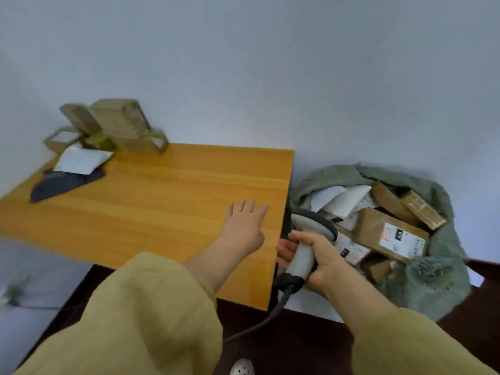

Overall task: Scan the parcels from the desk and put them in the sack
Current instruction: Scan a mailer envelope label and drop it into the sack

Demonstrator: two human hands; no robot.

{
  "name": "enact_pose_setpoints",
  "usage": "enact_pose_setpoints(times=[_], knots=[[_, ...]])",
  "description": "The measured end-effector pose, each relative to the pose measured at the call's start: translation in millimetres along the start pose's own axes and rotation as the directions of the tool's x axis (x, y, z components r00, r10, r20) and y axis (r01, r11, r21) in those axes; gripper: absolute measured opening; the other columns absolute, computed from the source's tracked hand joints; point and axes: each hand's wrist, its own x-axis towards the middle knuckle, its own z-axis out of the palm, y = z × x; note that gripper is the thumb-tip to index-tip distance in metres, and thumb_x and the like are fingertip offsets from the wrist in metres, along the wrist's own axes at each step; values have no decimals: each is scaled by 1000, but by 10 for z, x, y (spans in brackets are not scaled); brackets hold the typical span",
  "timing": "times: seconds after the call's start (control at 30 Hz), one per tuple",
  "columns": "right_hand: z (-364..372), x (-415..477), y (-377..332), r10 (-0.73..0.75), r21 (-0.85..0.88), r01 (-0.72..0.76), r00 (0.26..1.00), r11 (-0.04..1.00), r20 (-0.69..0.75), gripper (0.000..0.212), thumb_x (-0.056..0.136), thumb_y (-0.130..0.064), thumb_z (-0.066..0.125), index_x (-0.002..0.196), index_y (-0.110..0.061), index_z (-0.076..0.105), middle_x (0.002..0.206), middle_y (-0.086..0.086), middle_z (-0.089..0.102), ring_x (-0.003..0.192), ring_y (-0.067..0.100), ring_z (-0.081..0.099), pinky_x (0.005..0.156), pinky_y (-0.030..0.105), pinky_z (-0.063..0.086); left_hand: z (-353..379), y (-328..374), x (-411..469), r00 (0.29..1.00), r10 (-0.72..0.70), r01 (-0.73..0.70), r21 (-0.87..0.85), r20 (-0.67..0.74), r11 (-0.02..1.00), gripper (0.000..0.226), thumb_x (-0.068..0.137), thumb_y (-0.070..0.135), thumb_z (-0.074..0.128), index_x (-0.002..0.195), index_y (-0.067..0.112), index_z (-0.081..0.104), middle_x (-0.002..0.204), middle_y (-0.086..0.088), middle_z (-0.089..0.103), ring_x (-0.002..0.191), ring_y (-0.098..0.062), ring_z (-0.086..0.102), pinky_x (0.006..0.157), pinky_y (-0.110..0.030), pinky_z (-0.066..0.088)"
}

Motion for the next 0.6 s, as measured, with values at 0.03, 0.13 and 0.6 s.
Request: enact_pose_setpoints(times=[0.03,0.13,0.6], knots=[[215,19,70,1,-40,0,1000,999,30,9,93,-12,59,97,-5,61,76,15,70,69,28,68,69,45,57,-47,-264,-67,998,-58,58,-11,-15,998,66,96,25,47,152,30,12,160,-5,11,147,-26,4,119,-46,2],[865,111,252,11,-105,-1,995,994,97,10,92,-13,61,99,-5,62,76,15,69,75,30,66,76,49,54,-183,-1047,-242,976,-198,194,-54,-93,980,67,95,27,47,152,29,12,159,-6,14,147,-26,6,119,-46,4],[4023,1177,1373,125,-122,-102,972,987,199,7,88,-10,64,86,-3,61,66,9,64,49,16,58,60,32,54,-355,-4478,-531,840,-519,495,-169,-157,852,69,93,27,49,152,25,15,156,-3,23,144,-26,16,118,-43,11]])
